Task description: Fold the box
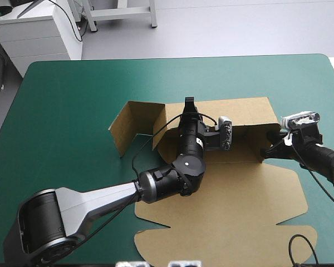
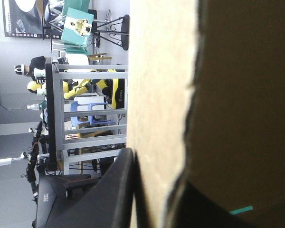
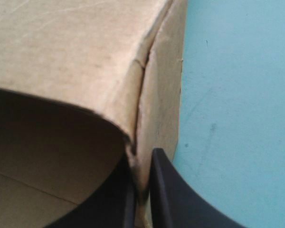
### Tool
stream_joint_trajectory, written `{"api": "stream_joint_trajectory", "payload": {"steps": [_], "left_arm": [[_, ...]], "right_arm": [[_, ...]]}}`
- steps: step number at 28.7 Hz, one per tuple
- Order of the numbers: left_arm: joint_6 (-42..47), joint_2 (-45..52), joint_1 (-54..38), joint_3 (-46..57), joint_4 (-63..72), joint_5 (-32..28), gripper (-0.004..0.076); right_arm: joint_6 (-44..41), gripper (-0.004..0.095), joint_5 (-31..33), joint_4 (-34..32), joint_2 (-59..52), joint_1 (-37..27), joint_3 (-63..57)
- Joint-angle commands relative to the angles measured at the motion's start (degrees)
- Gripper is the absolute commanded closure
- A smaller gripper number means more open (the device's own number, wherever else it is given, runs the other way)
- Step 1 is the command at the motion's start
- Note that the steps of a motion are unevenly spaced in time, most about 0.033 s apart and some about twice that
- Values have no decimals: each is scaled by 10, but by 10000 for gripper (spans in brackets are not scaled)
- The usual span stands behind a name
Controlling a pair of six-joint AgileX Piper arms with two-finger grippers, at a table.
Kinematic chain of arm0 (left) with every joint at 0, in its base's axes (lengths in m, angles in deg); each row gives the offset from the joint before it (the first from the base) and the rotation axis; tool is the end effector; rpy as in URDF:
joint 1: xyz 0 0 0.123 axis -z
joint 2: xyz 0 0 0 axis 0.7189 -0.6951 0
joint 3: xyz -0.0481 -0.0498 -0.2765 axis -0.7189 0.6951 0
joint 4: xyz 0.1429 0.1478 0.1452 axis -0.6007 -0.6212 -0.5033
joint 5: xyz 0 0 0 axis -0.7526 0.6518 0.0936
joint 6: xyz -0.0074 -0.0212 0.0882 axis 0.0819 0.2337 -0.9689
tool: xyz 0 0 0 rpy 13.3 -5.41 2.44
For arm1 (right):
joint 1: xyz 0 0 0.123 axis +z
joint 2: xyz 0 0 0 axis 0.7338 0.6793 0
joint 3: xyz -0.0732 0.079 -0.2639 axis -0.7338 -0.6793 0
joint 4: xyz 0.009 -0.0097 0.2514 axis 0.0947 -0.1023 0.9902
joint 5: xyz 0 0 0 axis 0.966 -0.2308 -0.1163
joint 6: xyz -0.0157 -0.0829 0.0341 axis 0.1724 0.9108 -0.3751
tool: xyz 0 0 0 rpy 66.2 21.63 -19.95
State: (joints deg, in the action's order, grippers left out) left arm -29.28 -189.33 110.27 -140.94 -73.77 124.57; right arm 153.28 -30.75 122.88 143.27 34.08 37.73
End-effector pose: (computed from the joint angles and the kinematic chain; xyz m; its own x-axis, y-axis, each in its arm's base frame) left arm 0.2402 -0.3372 0.2979 0.1245 0.9845 -0.1236 0.3377 0.0751 0.9383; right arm 0.2338 -0.0084 0.2702 -0.5196 -0.1387 -0.8430 -0.3484 0.9354 0.0608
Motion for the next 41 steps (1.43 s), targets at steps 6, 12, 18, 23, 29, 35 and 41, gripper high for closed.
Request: {"api": "stream_joint_trajectory", "payload": {"steps": [6,12,18,23,29,35,41], "left_arm": [[14,27,39,-14,-33,0,393],[15,28,100,-14,-72,31,393],[18,38,163,-14,-72,67,394],[39,71,202,-14,-80,77,480],[41,144,197,-17,-106,61,721],[41,222,117,-44,-35,9,721],[41,279,-21,-64,69,-30,721]], "right_arm": [[-93,908,-60,-52,-8,9,17],[-112,908,-66,-64,10,22,17],[-119,907,-67,-64,17,23,17],[-123,907,-67,-69,17,23,17],[-123,907,-62,-83,11,23,17],[-171,907,-35,-115,-14,23,59],[-319,907,17,-231,-11,26,137]]}}
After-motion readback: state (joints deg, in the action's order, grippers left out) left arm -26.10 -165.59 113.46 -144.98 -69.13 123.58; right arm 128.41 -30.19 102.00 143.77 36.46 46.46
